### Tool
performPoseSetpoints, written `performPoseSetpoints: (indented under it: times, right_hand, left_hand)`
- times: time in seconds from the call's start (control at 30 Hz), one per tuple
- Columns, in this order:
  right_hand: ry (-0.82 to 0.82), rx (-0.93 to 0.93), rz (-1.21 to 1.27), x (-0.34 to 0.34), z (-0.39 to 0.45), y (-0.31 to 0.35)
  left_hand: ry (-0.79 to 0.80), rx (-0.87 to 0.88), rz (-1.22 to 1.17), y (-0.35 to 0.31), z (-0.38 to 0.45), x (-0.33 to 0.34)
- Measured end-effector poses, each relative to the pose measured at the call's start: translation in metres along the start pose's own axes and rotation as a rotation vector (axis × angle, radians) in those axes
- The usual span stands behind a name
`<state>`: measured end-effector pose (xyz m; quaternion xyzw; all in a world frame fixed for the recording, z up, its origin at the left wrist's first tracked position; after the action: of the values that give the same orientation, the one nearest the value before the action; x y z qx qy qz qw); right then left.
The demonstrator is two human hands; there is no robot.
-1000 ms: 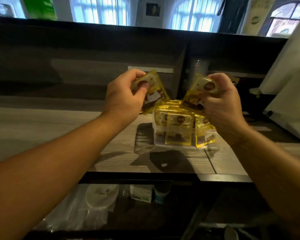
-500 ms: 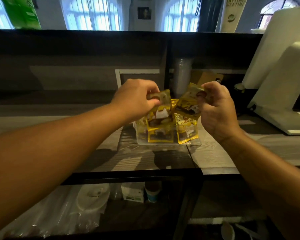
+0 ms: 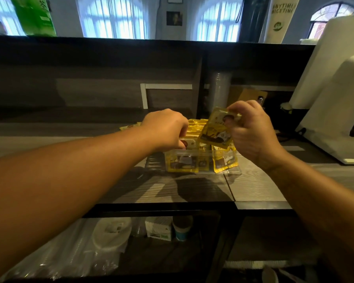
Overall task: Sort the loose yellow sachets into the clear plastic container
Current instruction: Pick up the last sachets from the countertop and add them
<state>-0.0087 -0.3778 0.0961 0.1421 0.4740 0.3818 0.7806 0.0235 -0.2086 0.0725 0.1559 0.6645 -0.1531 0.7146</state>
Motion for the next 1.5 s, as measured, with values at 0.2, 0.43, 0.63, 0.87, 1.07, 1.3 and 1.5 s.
performPoseSetpoints:
  times: [0.2, 0.43, 0.63, 0.87, 1.07, 1.3, 1.5]
  right_hand:
    - [0.261, -0.011, -0.244, 0.033, 0.011, 0.001]
    - [0.491, 0.011, -0.619, 0.055, 0.021, 0.002]
    - [0.653, 0.12, -0.587, 0.068, 0.041, -0.014]
    - [0.746, 0.122, -0.612, 0.086, 0.049, -0.02]
    - [0.86, 0.072, -0.424, 0.093, 0.058, 0.009]
    - [0.789, -0.024, -0.465, 0.129, 0.083, 0.059]
    - [0.834, -0.073, -0.538, 0.176, 0.1, 0.079]
  left_hand:
    - [-0.003, -0.017, -0.009, 0.007, 0.004, -0.001]
    - [-0.009, 0.024, -0.053, 0.006, 0.008, -0.002]
    - [0.092, 0.064, -0.189, 0.005, 0.015, 0.008]
    - [0.055, 0.086, -0.411, 0.021, 0.007, 0.009]
    - [-0.221, -0.101, -0.576, 0.096, -0.007, 0.017]
    - [0.024, -0.34, -0.358, 0.183, 0.001, 0.088]
    - [0.212, -0.378, -0.277, 0.207, 0.018, 0.116]
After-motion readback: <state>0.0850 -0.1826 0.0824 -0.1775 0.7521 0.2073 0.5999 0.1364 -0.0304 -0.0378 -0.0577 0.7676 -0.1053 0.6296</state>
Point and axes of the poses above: each hand's wrist, its own z-axis towards the middle knuckle, its own x-axis out of the palm, y = z × x, the point moved 9 cm from there along z, towards the middle knuckle, and after that the axes turned 10 degrees about y, right-handed, at the moved point
